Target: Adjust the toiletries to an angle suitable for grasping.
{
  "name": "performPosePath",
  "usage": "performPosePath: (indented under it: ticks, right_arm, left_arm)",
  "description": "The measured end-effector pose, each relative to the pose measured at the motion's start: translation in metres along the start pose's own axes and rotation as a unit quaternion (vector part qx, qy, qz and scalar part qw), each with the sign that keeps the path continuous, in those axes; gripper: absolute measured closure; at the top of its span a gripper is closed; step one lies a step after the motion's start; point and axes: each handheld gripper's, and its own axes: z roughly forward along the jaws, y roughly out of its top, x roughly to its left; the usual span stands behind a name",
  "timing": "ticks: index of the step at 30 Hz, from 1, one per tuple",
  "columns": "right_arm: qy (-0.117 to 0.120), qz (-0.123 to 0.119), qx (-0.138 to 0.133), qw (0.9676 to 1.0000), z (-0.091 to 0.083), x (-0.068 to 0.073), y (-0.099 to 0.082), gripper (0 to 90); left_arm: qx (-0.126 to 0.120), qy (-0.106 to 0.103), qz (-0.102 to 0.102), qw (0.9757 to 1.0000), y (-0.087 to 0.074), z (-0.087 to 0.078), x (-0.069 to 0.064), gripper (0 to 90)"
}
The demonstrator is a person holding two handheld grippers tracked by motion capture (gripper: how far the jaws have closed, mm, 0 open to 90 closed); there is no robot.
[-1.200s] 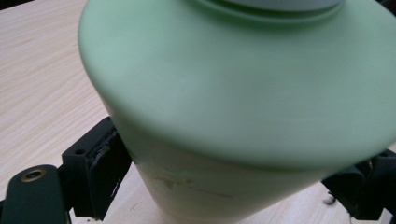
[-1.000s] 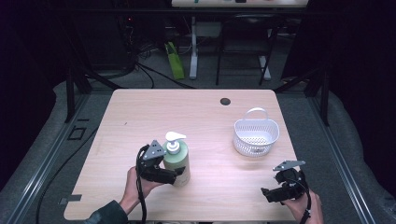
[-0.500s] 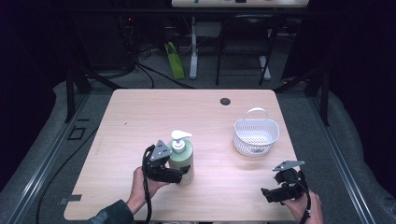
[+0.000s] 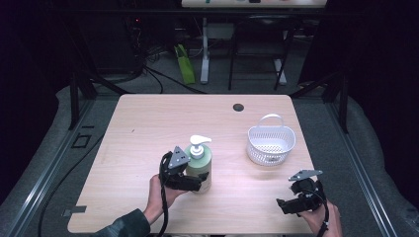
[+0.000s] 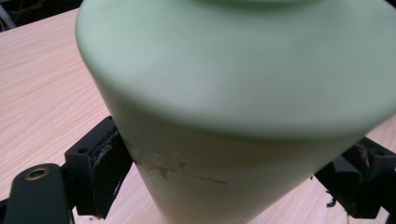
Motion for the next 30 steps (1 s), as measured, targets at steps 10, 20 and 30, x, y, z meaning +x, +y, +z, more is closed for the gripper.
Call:
performPosePath:
  ticks: [10,20,30]
  right_arm:
    - [-0.004,-0.001,0.000,1.0000,-0.002,0.001,0.001,3.4]
    - [-0.009,0.002,-0.007,0.9999,-0.004,0.001,0.001,3.4]
    - [-0.008,0.003,-0.010,0.9999,-0.005,0.000,0.000,3.7]
  left_arm:
    - [-0.002,0.001,-0.004,1.0000,0.008,0.014,-0.011,12.5]
    - [-0.004,-0.001,-0.003,1.0000,0.016,0.028,-0.023,12.5]
    - [-0.002,0.005,-0.007,1.0000,0.025,0.040,-0.034,12.5]
